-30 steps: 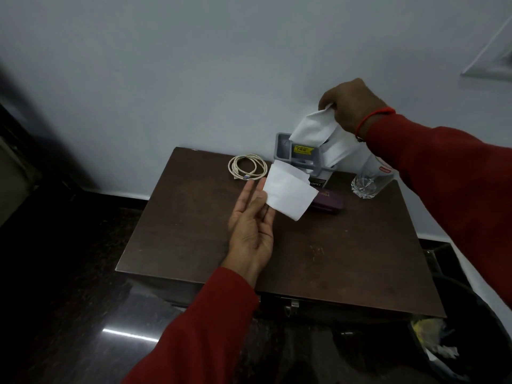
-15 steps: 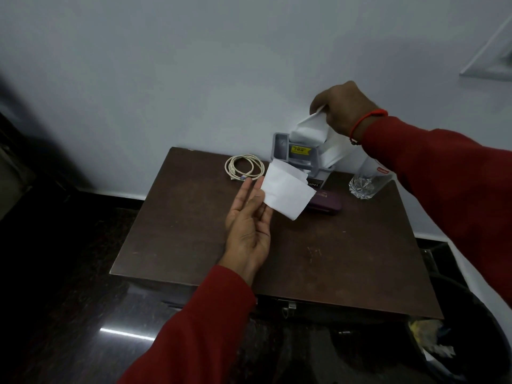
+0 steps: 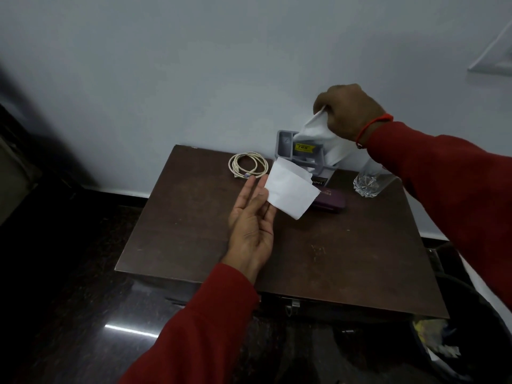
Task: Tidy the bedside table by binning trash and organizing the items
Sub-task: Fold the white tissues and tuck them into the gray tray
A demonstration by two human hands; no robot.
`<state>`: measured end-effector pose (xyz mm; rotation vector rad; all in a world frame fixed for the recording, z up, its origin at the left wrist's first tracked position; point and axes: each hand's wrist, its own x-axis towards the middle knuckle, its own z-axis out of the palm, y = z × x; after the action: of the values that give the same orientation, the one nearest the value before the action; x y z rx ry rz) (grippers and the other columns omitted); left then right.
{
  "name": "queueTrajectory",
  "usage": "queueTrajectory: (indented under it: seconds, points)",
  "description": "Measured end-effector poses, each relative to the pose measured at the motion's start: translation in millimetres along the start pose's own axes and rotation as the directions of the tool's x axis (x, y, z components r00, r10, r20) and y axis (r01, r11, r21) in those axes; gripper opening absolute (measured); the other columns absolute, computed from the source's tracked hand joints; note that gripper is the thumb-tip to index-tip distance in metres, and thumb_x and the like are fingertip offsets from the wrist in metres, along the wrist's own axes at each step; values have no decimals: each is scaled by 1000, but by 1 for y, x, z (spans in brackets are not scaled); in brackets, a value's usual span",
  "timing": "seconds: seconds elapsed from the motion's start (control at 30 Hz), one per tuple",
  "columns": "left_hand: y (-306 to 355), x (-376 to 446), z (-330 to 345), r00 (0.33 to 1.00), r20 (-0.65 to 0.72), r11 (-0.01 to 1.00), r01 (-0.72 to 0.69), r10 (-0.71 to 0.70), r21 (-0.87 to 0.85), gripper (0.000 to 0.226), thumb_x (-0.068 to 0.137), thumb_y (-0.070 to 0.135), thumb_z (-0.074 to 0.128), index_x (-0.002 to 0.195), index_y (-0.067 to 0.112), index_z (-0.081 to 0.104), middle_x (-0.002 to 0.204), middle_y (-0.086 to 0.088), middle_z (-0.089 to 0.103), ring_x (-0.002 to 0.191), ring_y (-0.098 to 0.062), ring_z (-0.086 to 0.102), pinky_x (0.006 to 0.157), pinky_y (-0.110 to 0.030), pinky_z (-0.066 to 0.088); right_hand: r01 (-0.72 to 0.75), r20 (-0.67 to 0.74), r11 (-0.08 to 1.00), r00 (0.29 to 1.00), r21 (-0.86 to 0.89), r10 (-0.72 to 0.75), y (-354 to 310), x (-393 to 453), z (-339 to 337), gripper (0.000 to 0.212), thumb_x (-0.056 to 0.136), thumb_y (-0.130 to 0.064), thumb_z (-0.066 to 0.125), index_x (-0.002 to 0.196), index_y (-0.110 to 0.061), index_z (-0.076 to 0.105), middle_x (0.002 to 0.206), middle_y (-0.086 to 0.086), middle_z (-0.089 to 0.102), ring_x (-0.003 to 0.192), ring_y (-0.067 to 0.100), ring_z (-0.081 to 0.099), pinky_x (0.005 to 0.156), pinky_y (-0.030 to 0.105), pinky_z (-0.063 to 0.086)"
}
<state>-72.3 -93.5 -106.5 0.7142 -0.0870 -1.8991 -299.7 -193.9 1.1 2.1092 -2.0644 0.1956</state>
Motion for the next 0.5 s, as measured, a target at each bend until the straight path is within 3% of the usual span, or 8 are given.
queueTrajectory:
  seconds: [0.23,0.33,0.5]
  points:
    - [-2,0,1,1000,9,1000,7,-7,11,46,96,-10,56,136,11,59,126,-13,73,116,-23,71,92,-34,61,-23,25,999,999,-28,23,11,5,10,39,88,4,47,111,-16,71,117,18,65,107,38,59,95,47,50]
    - [-3,-1,2,1000,6,1000,6,-6,14,46,95,-10,56,136,11,60,124,-12,73,113,-21,72,89,-32,62,-46,24,996,999,75,44,6,7,19,42,87,5,46,112,-17,71,116,18,66,110,37,59,100,43,48]
    - [-3,-1,2,1000,4,1000,9,-9,21,48,95,-9,57,138,12,59,126,-12,73,112,-21,73,88,-31,63,-130,-103,939,980,318,170,-7,7,25,37,86,6,45,106,-8,74,116,15,70,114,32,60,102,23,39]
